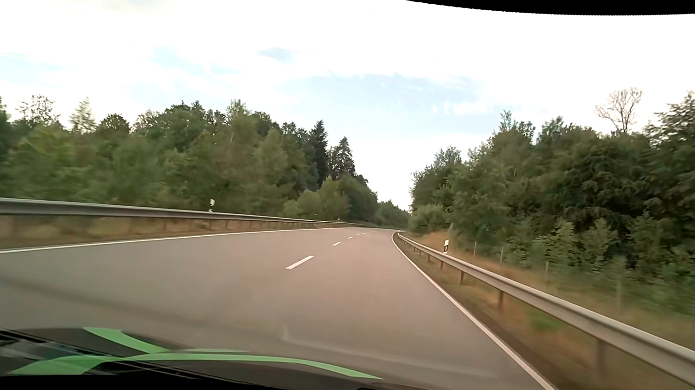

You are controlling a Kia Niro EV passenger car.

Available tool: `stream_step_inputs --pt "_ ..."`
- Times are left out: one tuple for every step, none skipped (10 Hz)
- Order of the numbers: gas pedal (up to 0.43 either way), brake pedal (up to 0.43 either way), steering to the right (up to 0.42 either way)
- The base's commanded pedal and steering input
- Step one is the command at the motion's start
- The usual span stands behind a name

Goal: Follow the waypoints while adhering to traffic rules and regulations

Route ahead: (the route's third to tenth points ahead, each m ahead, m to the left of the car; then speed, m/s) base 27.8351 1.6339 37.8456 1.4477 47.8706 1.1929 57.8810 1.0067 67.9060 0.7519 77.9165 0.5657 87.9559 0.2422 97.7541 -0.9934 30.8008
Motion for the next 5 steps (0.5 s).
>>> stream_step_inputs --pt "0.409 0.0 0.005" --pt "0.421 0.0 0.005" --pt "0.429 0.0 0.005" --pt "0.429 0.0 0.005" --pt "0.429 0.0 0.005"
